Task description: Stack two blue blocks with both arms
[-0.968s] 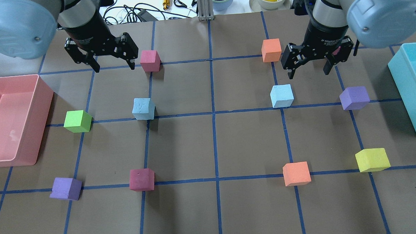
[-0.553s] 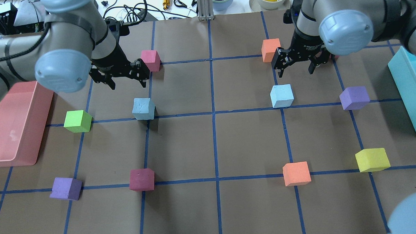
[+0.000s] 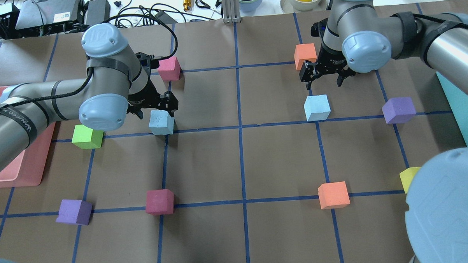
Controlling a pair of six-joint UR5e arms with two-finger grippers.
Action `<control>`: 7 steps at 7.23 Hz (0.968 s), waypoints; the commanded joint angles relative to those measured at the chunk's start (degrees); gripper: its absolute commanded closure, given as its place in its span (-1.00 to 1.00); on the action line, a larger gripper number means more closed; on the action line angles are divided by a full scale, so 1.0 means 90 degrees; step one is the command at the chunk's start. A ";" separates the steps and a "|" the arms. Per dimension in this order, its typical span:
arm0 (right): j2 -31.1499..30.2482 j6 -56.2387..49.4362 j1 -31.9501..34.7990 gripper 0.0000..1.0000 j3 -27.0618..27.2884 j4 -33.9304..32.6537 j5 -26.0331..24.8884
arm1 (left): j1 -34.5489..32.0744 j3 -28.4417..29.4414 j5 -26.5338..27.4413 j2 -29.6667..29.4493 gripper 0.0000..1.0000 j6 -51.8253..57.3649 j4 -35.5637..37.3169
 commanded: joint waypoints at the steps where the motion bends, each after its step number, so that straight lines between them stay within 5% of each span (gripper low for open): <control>1: 0.0172 0.0040 -0.0003 -1.00 0.0064 -0.0062 0.0015 | 0.0000 -0.0087 0.0020 -0.0395 -1.00 0.0026 0.0410; 7: 0.0270 -0.0038 0.0007 -1.00 0.0465 -0.0130 0.0025 | 0.0000 -0.0107 0.0196 -0.0621 -0.95 0.0222 0.0579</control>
